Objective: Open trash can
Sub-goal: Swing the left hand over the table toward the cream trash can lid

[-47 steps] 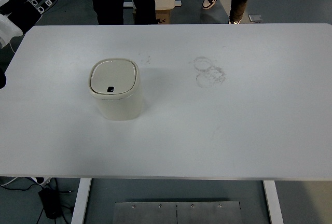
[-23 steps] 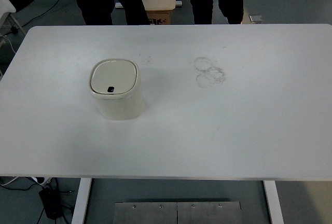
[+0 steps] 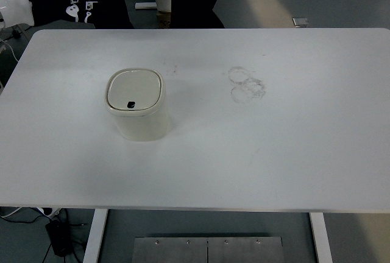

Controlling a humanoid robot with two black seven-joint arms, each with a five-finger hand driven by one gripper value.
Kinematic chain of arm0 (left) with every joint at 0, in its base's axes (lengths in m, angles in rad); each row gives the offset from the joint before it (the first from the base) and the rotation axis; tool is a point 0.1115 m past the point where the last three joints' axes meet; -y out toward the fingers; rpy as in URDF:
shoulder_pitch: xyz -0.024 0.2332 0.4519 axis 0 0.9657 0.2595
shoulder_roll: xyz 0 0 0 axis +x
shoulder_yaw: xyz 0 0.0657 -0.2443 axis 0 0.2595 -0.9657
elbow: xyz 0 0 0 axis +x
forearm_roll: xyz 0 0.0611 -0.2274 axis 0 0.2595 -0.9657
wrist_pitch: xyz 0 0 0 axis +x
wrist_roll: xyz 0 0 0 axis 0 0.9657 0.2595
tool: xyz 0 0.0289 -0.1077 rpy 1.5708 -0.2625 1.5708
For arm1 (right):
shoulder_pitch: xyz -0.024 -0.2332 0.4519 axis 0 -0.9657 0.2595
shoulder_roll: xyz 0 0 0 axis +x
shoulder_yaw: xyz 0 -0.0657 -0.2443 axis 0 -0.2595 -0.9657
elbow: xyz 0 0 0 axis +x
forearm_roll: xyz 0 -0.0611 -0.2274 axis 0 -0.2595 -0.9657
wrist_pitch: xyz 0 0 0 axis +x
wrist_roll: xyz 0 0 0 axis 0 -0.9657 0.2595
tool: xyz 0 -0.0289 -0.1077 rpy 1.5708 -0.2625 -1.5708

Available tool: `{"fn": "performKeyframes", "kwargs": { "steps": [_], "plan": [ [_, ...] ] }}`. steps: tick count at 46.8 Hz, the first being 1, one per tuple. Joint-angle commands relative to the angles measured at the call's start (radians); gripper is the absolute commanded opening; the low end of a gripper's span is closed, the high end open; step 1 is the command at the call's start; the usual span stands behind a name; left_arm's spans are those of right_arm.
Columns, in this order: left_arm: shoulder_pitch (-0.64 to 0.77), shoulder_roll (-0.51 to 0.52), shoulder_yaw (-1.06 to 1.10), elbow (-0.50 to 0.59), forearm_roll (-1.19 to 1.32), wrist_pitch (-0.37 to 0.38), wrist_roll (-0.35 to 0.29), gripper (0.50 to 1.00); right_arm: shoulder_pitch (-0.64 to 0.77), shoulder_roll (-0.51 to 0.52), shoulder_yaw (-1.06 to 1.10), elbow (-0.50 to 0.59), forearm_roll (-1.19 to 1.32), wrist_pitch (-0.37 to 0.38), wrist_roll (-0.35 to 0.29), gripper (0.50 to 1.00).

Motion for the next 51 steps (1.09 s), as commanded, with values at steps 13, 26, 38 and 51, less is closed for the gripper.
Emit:
{"fn": "performKeyframes", "kwargs": {
  "steps": [13,26,38,51],
  "plan": [
    [-0.164,0.039,0.199,-0.095,0.08,-0.063,0.003,1.0,0.0,0.0,0.0,0.001,0.0,0.0,0.0,0.991],
    [-0.318,0.102,0.38,-0.208,0.105,-0.063,0.003,1.0,0.0,0.0,0.0,-0.001,0.0,0.0,0.0,0.991],
    [-0.35,0.111,0.461,-0.253,0.181,-0.063,0.003,1.0,0.0,0.0,0.0,0.001,0.0,0.0,0.0,0.991],
    [-0.35,0.141,0.55,-0.371,0.203,-0.063,0.013,1.0,0.0,0.0,0.0,0.001,0.0,0.0,0.0,0.991]
  ]
}}
